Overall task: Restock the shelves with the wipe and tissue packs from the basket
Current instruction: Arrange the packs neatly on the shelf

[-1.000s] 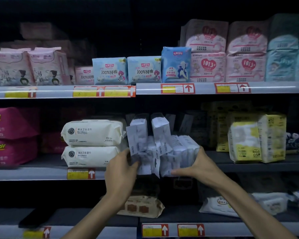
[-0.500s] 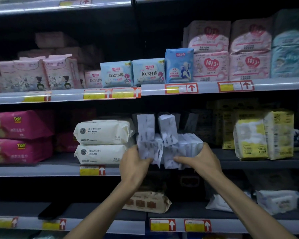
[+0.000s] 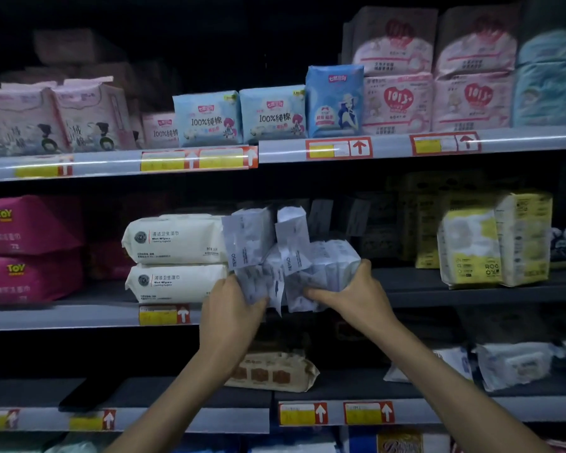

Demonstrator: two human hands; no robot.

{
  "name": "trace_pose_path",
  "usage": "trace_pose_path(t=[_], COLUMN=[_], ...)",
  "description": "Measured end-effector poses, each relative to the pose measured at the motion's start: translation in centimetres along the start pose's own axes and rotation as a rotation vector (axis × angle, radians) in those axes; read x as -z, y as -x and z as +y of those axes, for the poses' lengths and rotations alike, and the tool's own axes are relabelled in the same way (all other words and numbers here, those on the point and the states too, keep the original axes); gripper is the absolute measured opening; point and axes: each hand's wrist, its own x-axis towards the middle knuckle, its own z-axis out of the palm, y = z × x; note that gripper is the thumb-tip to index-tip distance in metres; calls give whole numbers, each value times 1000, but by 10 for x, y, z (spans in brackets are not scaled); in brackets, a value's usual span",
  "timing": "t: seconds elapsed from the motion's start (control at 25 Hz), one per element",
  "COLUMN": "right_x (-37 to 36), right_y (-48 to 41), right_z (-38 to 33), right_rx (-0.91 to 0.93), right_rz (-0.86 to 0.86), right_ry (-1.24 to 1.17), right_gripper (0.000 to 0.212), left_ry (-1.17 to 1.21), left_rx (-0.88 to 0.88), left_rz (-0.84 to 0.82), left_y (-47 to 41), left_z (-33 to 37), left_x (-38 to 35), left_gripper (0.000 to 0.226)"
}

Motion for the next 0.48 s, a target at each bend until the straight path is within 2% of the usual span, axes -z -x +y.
trace_pose_path(t=[0.12,0.24,0.32,0.44,0.48], right_x=[0,-8,-6,4,8], right_y=[8,8,8,13,16], right_z=[4,4,-3,-10,-17], right_rx=[69,123,116,80,116], right_rz=[-28,73,75,41,82], right_ry=[-172,-116,-77,49,77], right_gripper=[145,128,123,142,142], left_ry=[132,92,50,77,119], left_rx=[66,70,93,108,87], left_rz=[23,51,38,-10,11], left_y=[2,-2,-7,-4,-2], left_z=[-1,-7,-4,-2,0], left_x=[5,-3,-3,17,28], left_gripper=[33,28,32,31,25])
